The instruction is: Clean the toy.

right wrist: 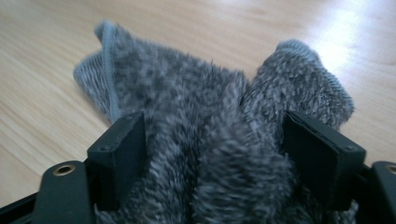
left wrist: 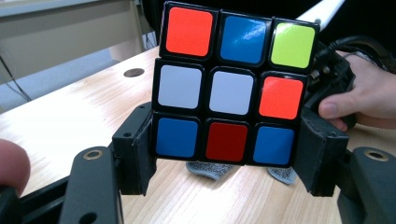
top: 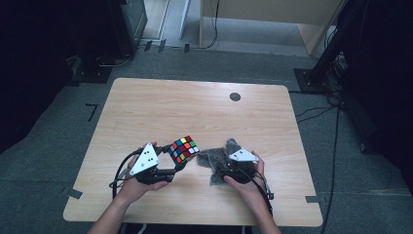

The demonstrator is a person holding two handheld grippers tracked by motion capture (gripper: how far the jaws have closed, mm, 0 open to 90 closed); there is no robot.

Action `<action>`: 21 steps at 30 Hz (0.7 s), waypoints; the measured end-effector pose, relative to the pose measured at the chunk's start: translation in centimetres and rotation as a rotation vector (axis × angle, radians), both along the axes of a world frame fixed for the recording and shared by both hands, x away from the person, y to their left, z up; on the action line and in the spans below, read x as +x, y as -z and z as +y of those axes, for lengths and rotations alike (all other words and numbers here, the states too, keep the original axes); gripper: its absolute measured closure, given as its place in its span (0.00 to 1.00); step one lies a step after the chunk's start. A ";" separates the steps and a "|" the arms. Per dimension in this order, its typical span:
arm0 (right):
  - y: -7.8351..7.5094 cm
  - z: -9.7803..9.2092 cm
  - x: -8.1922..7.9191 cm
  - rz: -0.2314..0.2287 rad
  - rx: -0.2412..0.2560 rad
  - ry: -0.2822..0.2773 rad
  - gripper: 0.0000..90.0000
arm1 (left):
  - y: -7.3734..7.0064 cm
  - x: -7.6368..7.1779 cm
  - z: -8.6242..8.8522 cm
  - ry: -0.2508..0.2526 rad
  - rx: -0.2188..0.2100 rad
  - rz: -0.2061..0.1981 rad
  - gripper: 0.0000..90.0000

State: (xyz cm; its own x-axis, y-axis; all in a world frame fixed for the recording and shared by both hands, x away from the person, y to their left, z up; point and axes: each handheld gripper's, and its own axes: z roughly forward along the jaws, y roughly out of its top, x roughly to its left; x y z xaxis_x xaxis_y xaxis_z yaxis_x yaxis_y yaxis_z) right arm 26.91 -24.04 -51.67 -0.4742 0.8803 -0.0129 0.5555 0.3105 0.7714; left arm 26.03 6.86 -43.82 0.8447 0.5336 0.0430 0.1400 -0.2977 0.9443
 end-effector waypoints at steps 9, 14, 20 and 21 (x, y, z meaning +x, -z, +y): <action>0.6 0.0 -0.1 -0.005 -0.016 0.037 0.35 | -0.2 0.4 0.7 -0.083 -0.046 0.031 0.37; 0.5 0.1 -0.2 -0.007 -0.015 0.074 0.45 | -0.2 0.3 0.7 -0.095 -0.026 0.013 0.37; 0.4 0.3 -0.9 -0.065 -0.071 0.100 0.72 | -0.2 0.3 0.3 -0.093 -0.012 0.022 0.37; 0.2 0.3 -1.0 -0.061 -0.065 0.104 0.73 | -0.1 0.3 0.3 -0.092 -0.014 0.029 0.37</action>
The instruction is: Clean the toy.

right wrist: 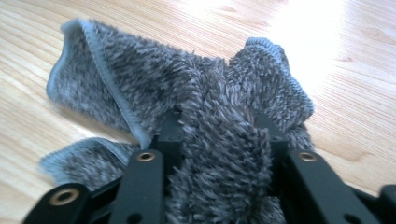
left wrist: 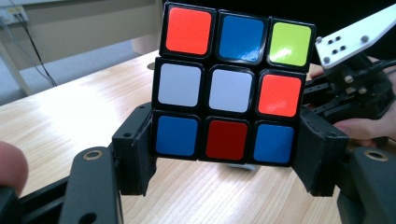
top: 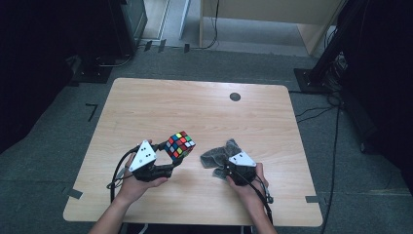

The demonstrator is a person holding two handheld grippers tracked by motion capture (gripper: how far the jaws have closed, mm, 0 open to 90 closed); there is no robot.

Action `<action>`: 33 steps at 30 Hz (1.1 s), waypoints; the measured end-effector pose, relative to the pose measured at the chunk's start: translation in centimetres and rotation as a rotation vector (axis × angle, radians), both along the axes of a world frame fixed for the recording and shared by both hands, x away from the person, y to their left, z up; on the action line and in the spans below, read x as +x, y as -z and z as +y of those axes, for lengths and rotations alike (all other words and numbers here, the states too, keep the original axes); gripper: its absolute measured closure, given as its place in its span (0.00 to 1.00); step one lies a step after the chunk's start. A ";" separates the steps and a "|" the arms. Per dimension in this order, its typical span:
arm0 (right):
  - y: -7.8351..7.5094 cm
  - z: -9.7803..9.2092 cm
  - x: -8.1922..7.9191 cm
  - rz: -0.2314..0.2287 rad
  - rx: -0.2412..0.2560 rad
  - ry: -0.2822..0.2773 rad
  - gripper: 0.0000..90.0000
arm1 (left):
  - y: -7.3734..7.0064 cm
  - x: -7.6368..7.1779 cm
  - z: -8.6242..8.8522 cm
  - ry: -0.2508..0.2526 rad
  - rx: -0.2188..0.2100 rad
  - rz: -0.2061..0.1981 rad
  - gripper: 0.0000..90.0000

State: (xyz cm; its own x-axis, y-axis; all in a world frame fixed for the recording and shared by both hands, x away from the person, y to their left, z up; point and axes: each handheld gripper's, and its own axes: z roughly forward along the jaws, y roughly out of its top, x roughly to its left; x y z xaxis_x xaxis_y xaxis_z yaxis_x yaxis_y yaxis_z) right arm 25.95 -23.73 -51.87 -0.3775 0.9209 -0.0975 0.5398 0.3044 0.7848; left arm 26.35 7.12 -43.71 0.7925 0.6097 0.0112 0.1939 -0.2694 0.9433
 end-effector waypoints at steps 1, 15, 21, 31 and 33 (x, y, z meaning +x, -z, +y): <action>-0.4 0.0 -0.2 -0.003 0.028 0.009 0.73 | 0.0 0.1 0.0 0.011 -0.005 0.012 0.37; -8.6 1.4 -4.6 -0.301 0.393 -0.121 0.72 | 0.6 -1.1 -1.8 0.063 0.111 -0.055 0.37; -9.5 2.7 -5.7 -0.333 0.449 -0.213 0.72 | 0.8 -1.6 -2.6 0.097 0.146 -0.080 0.37; -9.6 2.8 -5.6 -0.340 0.531 -0.275 0.72 | 0.2 -2.8 -3.1 0.161 0.128 -0.135 0.37; -9.3 2.3 -5.2 -0.321 0.523 -0.248 0.72 | 0.0 -2.8 -2.8 0.159 0.113 -0.139 0.37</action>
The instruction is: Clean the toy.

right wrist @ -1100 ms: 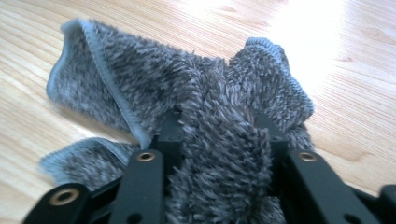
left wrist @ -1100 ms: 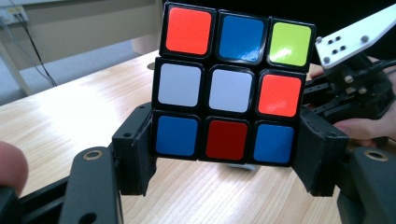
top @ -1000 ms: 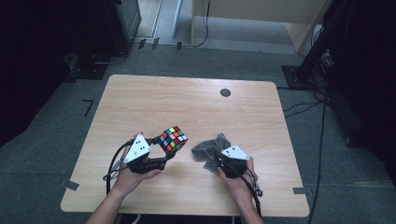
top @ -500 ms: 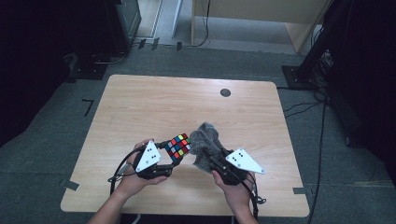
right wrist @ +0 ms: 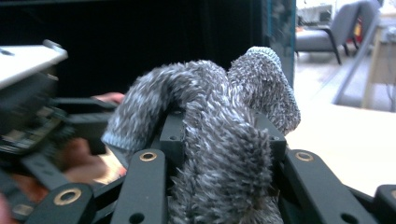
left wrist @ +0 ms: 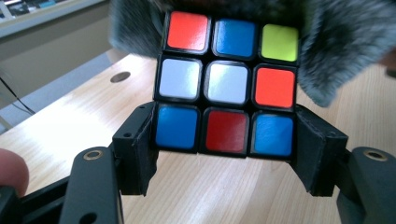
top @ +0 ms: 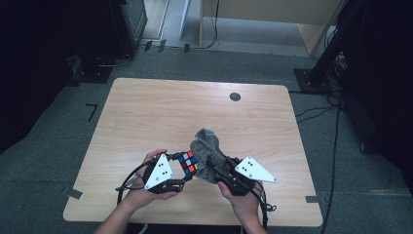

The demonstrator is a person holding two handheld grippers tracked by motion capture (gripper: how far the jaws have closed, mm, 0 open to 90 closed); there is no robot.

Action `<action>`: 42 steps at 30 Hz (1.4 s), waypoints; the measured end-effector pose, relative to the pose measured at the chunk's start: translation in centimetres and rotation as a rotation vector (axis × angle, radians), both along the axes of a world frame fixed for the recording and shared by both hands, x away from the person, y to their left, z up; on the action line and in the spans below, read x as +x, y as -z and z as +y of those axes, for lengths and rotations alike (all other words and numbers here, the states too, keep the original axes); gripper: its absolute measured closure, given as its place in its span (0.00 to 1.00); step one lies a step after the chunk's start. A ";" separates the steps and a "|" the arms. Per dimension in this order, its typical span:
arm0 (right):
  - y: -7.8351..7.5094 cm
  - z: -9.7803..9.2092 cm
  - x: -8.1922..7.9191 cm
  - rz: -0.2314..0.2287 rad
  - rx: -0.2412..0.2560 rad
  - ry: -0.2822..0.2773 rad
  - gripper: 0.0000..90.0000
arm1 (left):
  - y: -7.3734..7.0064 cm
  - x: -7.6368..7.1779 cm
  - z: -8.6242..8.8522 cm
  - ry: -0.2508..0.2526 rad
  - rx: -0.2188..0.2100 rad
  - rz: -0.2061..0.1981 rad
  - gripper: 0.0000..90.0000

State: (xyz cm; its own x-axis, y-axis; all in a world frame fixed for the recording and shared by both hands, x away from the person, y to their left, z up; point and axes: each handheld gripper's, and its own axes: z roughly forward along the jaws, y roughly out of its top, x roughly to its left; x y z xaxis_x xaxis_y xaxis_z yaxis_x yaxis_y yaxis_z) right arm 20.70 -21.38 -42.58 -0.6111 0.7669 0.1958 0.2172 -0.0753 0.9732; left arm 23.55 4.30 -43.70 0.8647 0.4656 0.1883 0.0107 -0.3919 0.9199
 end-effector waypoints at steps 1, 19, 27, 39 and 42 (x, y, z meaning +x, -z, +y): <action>0.2 -0.2 0.2 0.010 -0.008 0.011 0.72 | -0.1 0.0 0.1 0.001 -0.006 0.001 0.37; -1.1 2.7 -1.7 -0.122 -0.127 -0.091 0.69 | 0.6 -0.3 -1.0 -0.024 0.087 -0.034 0.38; -0.5 3.8 -1.8 -0.225 -0.331 0.014 0.66 | 0.5 -0.4 -0.9 -0.030 0.099 -0.060 0.38; -0.7 3.9 -1.9 -0.207 -0.290 -0.050 0.64 | 0.5 -0.1 -0.5 -0.040 0.072 -0.048 0.38; -0.7 3.2 -1.6 -0.183 -0.275 -0.004 0.65 | 0.4 0.0 -0.2 -0.038 0.049 -0.040 0.38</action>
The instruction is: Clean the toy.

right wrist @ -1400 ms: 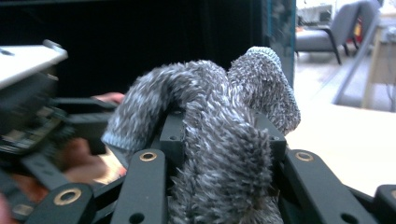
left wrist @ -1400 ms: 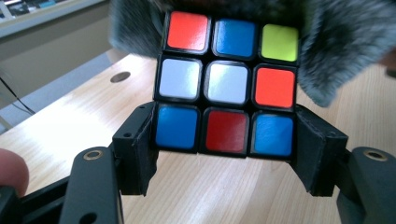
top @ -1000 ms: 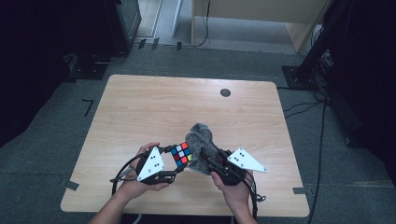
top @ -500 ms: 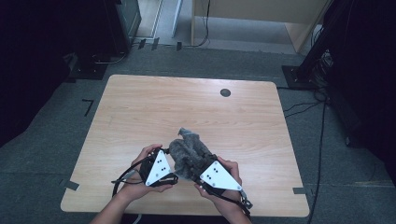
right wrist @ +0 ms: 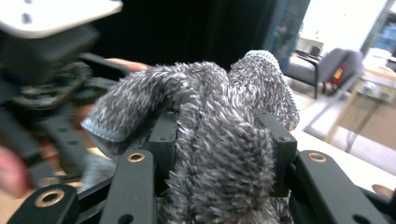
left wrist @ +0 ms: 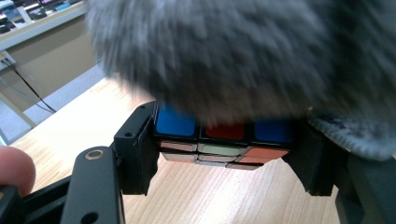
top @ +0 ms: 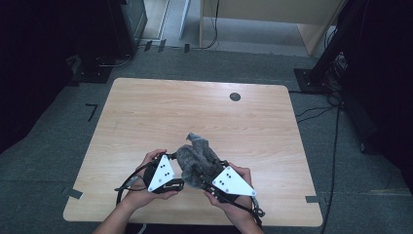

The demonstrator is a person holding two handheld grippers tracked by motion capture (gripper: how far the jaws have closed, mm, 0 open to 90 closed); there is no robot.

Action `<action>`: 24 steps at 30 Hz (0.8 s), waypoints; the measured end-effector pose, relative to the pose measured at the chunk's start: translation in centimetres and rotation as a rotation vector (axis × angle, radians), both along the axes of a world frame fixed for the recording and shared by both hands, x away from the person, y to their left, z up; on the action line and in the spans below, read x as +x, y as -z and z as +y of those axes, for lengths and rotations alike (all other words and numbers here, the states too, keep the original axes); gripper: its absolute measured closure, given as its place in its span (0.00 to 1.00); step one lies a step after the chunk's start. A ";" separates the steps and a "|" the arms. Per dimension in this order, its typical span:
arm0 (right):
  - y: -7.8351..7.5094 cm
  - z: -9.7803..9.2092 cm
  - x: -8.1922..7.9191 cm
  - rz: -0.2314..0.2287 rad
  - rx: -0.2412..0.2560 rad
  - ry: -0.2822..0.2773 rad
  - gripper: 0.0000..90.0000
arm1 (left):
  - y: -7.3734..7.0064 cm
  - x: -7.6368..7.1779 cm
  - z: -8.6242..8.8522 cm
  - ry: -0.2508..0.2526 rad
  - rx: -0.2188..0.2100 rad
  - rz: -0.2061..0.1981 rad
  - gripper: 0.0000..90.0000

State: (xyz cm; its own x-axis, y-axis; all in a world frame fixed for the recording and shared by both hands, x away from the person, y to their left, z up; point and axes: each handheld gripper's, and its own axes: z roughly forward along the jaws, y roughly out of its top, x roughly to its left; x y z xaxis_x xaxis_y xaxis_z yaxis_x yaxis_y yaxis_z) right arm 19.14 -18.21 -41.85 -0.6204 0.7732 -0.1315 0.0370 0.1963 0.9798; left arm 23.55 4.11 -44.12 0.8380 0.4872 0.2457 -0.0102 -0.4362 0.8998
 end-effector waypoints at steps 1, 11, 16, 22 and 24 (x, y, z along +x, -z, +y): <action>-0.1 -0.6 0.2 0.016 0.024 0.028 0.65 | -0.1 0.1 0.1 0.000 -0.008 0.003 0.38; 0.8 -3.7 2.2 0.121 0.201 -0.036 0.66 | -1.0 0.1 1.6 0.056 -0.138 0.016 0.38; 2.3 -4.0 3.2 0.210 0.130 0.053 0.68 | -1.2 0.2 1.9 0.053 -0.155 0.015 0.38; 0.9 -4.6 2.5 0.144 0.221 0.014 0.68 | -1.1 0.2 1.7 0.050 -0.136 0.015 0.38; 0.3 -3.9 1.9 0.111 0.220 -0.026 0.68 | -1.1 0.1 1.6 0.057 -0.138 0.013 0.38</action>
